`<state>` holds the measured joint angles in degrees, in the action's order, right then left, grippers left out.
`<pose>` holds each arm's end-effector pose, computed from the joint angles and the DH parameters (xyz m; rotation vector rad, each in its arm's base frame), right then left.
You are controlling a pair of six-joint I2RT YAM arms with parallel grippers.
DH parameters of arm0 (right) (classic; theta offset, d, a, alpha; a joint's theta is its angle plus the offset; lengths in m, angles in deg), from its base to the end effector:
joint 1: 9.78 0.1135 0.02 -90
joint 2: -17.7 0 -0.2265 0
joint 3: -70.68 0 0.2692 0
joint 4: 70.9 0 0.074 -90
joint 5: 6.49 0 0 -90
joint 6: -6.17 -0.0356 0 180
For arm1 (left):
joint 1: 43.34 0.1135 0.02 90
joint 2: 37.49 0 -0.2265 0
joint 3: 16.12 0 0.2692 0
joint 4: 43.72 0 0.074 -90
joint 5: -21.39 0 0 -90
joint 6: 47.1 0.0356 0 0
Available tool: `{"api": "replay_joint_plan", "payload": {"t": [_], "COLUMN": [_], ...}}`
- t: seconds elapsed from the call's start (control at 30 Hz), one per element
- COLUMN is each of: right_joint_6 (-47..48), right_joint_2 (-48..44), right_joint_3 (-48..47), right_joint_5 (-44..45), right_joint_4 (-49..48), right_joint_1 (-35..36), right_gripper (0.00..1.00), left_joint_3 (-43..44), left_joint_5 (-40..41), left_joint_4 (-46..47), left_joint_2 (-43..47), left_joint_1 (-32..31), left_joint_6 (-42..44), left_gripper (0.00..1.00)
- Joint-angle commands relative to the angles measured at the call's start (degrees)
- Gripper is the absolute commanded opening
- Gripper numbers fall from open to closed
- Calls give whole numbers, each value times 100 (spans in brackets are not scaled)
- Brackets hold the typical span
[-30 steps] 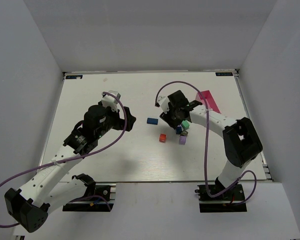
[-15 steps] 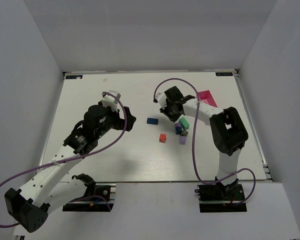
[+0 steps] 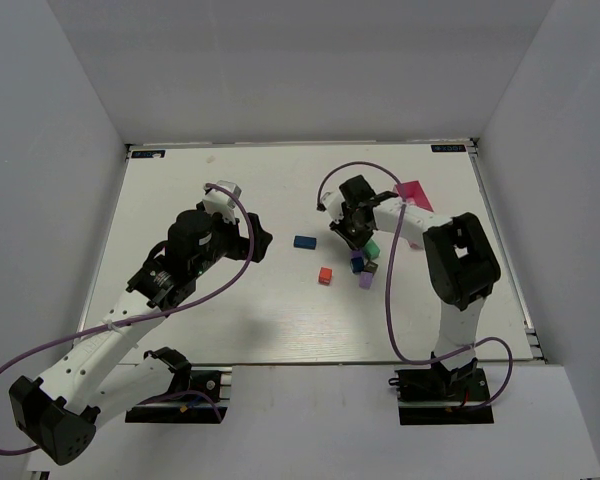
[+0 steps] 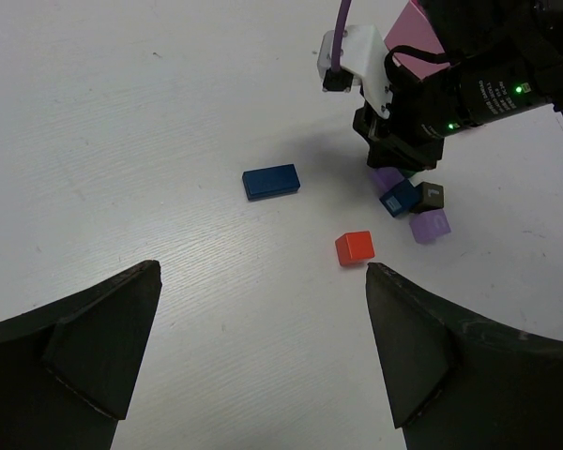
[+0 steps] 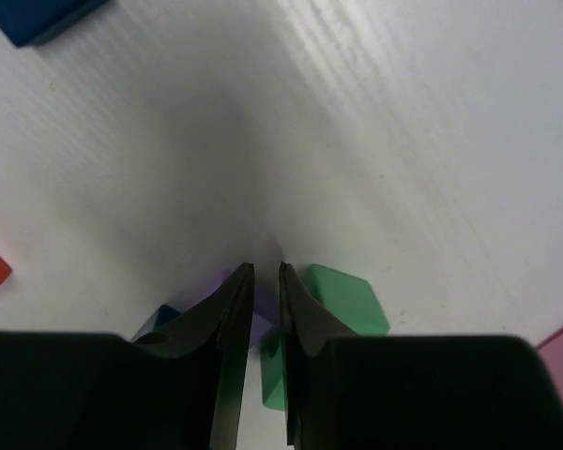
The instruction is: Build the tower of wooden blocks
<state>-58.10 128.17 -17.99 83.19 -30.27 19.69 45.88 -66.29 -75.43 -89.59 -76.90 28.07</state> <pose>0.3480 0.1969 0.1286 -1.2343 2.3571 0.0287 0.2073 -0.1358 0.2978 0.2964 1.9646 -0.5145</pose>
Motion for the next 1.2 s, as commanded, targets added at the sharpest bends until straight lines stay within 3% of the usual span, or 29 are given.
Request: {"api": "replay_joint_plan", "payload": {"t": [0.0, 0.33, 0.57, 0.7, 0.8, 1.17], "right_joint_6": [168, 230, 133, -139, -218, -236], "right_joint_2": [-307, -1123, -1845, -1601, -1336, -800], "right_joint_3": [187, 837, 741, 583, 522, 310], "right_joint_5": [-337, -645, -839, -93, 231, 621], "right_joint_4": [283, 328, 187, -6, -41, 29], "right_joint_1": [-21, 5, -3, -21, -38, -214], "right_gripper": [23, 22, 36, 52, 58, 61], "left_joint_3": [-17, -17, -17, -17, -17, -17], "left_joint_5": [-57, -57, -57, -57, -57, -162], "left_joint_4": [81, 81, 81, 81, 81, 81], "left_joint_2": [24, 24, 24, 24, 24, 24], "left_joint_1": [8, 8, 8, 8, 8, 8], "left_joint_6": [42, 42, 42, 42, 42, 42], "left_gripper": [100, 100, 100, 100, 100, 100]}}
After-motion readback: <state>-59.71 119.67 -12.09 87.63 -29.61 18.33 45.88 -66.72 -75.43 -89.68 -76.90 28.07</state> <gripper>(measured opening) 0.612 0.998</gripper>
